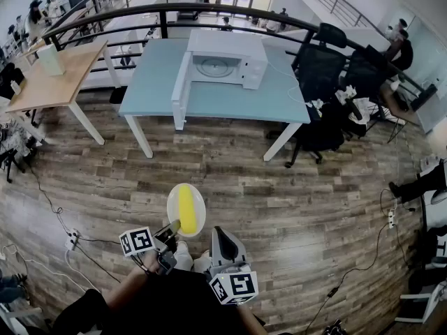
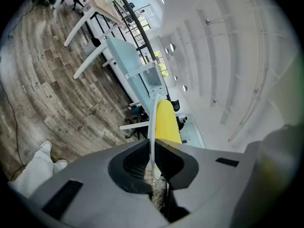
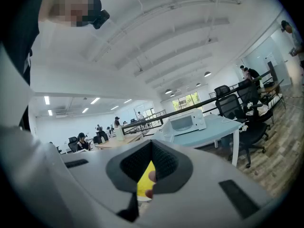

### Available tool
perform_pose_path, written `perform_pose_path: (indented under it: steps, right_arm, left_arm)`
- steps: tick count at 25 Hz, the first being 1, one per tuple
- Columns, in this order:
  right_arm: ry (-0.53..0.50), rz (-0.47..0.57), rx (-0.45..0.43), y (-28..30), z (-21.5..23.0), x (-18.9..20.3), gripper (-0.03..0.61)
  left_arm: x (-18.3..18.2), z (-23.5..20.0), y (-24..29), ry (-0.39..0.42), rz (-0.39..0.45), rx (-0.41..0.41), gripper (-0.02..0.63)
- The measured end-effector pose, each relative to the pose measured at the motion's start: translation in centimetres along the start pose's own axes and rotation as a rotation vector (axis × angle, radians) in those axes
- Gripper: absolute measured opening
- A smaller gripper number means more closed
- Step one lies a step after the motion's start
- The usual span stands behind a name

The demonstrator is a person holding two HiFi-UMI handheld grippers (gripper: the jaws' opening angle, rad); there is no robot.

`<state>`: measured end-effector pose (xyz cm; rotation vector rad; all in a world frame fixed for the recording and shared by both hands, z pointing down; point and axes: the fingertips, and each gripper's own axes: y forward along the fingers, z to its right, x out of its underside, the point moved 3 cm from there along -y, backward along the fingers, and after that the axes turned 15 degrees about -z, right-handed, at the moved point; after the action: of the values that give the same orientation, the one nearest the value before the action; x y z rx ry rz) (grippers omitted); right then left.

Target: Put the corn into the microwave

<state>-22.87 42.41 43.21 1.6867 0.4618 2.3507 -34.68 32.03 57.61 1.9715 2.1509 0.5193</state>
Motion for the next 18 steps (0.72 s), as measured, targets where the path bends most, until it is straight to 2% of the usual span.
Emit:
perform_pose_path:
  steps: [9,18]
  right_arm:
    - [-0.018,-0.018,0.000,-0.4,-1.8,0.5,0.009]
    - [-0.024,-0.014,0.015,0.2,-2.7,0.5,0.009]
  left_arm:
    - [1.2,-0.9,-1.2,-0.023,-0.016,-0.007,0.023]
    - [0.3,-1.3,-1.6,-0.029,-0.029,0.008,0.023]
